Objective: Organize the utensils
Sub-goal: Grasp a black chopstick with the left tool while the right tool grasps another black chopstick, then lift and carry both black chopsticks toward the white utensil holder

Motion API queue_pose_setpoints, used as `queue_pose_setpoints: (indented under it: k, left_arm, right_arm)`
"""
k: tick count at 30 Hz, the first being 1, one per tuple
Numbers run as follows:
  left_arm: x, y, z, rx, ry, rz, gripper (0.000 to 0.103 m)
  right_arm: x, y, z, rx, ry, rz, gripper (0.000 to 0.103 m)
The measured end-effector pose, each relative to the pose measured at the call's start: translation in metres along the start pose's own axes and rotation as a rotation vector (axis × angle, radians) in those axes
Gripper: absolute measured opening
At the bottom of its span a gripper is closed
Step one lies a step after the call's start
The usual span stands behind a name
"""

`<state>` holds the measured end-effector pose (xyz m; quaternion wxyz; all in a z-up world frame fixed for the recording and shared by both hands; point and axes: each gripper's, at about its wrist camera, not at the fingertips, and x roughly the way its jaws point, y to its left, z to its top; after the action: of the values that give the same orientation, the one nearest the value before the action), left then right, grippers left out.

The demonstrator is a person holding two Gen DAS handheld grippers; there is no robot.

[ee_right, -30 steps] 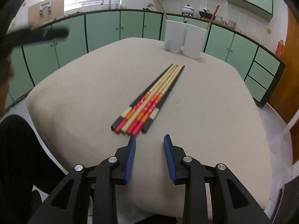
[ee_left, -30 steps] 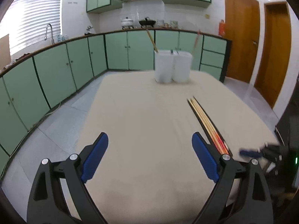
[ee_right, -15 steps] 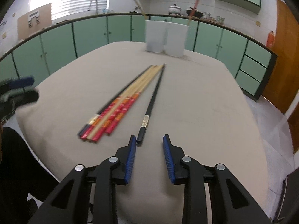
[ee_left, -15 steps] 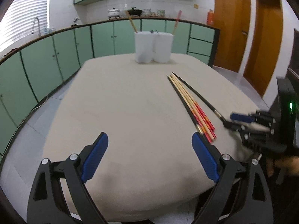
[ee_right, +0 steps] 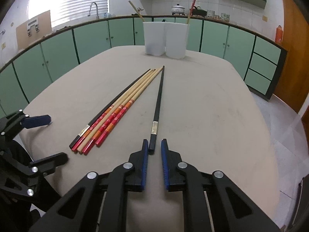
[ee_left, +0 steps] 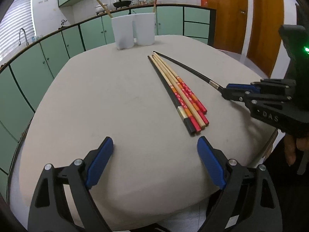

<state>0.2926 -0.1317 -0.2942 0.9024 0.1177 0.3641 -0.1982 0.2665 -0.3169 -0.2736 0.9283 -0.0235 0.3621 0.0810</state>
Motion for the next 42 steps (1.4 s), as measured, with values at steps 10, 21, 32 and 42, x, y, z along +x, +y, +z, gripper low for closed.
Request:
queue_pose_setpoints:
  k: [10,21,32,42]
  left_arm:
    - [0.011,0.002,0.011,-0.057,-0.025,0.020,0.078]
    - [0.012,0.003,0.010,-0.087,-0.094,-0.009,0.006]
    - [0.003,0.029,0.003,-0.186,-0.090,0.062,0.006]
    - [0.003,0.028,0.000,-0.135,-0.103,0.028,0.027]
  right_arm:
    - [0.000,-0.001,0.000,0.008,-0.009,0.005,0.013]
    - [0.000,0.016,-0.002,-0.025,-0.030,-0.085,0.008]
    - [-0.006,0.009,-0.006,0.066,-0.028,-0.161,0.007]
    - [-0.005,0.013,-0.008,0.014,-0.046,-0.150,0.009]
